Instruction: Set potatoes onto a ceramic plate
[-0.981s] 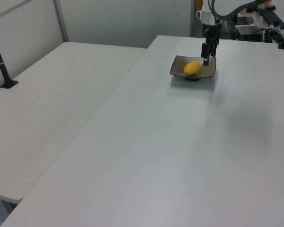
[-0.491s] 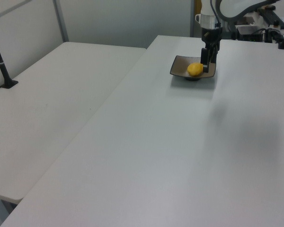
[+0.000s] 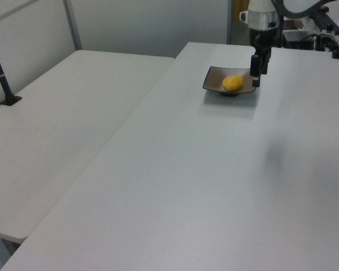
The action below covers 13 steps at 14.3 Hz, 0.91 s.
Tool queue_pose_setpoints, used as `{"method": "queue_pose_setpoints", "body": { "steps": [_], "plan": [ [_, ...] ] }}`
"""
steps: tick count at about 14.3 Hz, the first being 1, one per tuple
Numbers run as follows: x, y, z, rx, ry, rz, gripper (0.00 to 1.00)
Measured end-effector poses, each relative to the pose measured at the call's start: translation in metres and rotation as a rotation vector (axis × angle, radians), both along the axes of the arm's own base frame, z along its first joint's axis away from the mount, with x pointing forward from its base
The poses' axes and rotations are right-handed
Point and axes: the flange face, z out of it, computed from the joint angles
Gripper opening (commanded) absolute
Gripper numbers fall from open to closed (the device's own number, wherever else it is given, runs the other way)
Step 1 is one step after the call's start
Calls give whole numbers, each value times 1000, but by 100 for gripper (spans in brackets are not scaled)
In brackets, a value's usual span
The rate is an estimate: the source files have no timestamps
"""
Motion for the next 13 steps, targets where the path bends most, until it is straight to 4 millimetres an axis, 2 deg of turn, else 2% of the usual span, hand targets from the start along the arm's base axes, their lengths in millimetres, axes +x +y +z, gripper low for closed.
{"method": "queue_pose_setpoints", "body": {
  "steps": [3, 6, 13],
  "plan": [
    [-5, -11, 17, -1, -22, -30, 100],
    [-2, -49, 39, -2, -31, -97, 100],
    [-5, -56, 46, -44, -6, -96, 100]
  ]
}}
